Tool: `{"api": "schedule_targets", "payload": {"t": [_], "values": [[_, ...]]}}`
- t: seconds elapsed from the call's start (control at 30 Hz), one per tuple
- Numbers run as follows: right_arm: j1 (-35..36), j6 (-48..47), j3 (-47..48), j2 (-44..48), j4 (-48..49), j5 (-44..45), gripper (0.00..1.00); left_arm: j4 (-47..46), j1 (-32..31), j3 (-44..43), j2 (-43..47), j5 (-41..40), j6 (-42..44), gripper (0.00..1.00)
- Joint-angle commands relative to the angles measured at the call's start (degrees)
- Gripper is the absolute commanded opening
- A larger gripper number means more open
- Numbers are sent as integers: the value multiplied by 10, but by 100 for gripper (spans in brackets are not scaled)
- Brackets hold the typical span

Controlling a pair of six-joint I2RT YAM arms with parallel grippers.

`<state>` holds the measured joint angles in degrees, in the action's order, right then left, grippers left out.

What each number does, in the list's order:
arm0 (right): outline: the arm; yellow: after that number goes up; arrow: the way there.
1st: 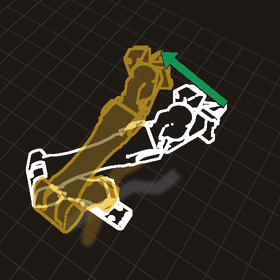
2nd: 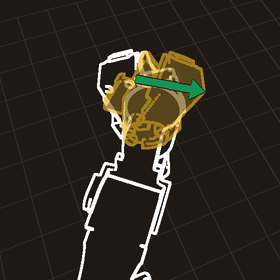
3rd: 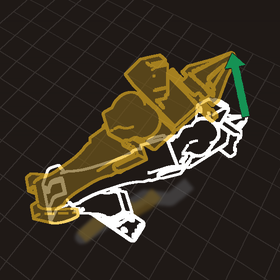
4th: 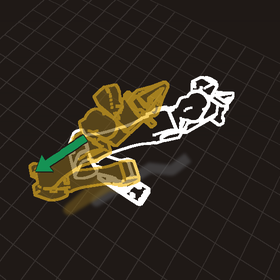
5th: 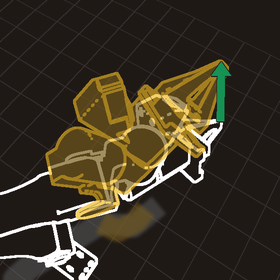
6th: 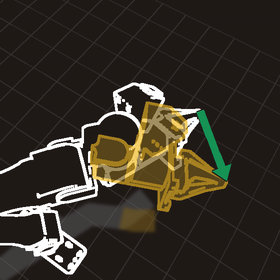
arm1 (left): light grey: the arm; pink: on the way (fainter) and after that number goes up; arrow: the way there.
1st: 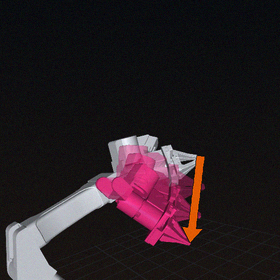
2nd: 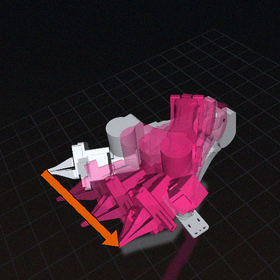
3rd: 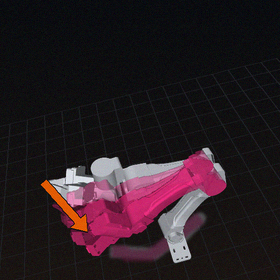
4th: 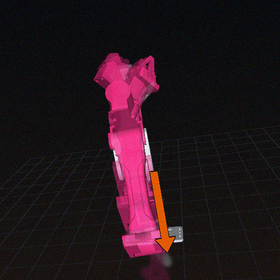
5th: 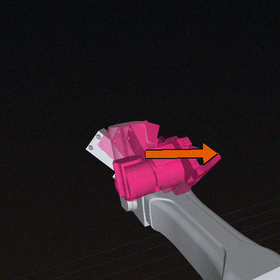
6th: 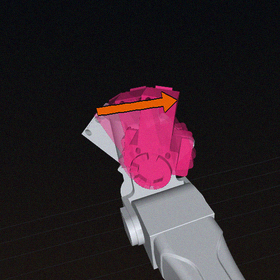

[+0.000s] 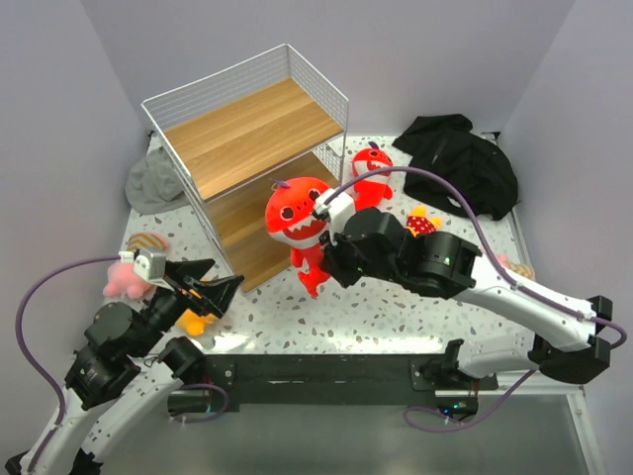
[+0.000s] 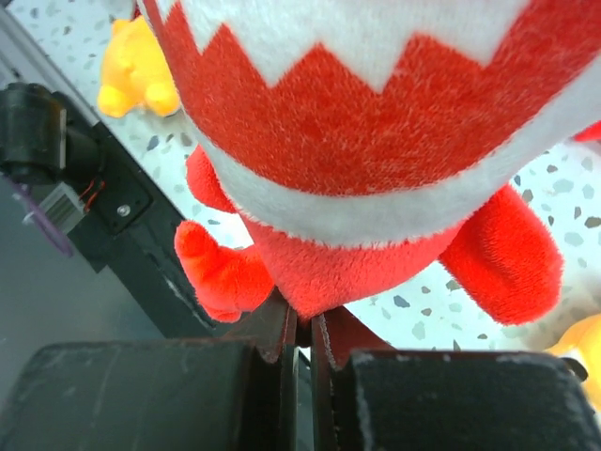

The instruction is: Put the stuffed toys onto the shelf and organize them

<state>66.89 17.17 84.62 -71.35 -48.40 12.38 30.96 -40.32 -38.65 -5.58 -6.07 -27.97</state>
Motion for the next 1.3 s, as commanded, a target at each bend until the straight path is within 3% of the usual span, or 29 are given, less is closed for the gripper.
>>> {"api": "schedule_targets", "payload": {"t": [0.0,0.13,0.43,0.7,0.93,1.27], "values": [[-61,8,24,-20,37,-54,0,-13,-4,-1,9,-5,-7,100],[-92,3,28,-37,52,-80,0,-13,-3,-1,9,-4,-7,100],[-104,-26,100,-102,66,-41,4,-13,-4,-1,9,-4,-6,100],[-111,-28,149,-155,61,13,14,-12,-4,-1,11,-4,-7,100],[-111,-20,120,-145,104,82,31,-12,-4,-1,15,-5,-8,100],[-112,-9,42,-87,184,99,35,-12,-3,0,13,-5,-8,100]]}}
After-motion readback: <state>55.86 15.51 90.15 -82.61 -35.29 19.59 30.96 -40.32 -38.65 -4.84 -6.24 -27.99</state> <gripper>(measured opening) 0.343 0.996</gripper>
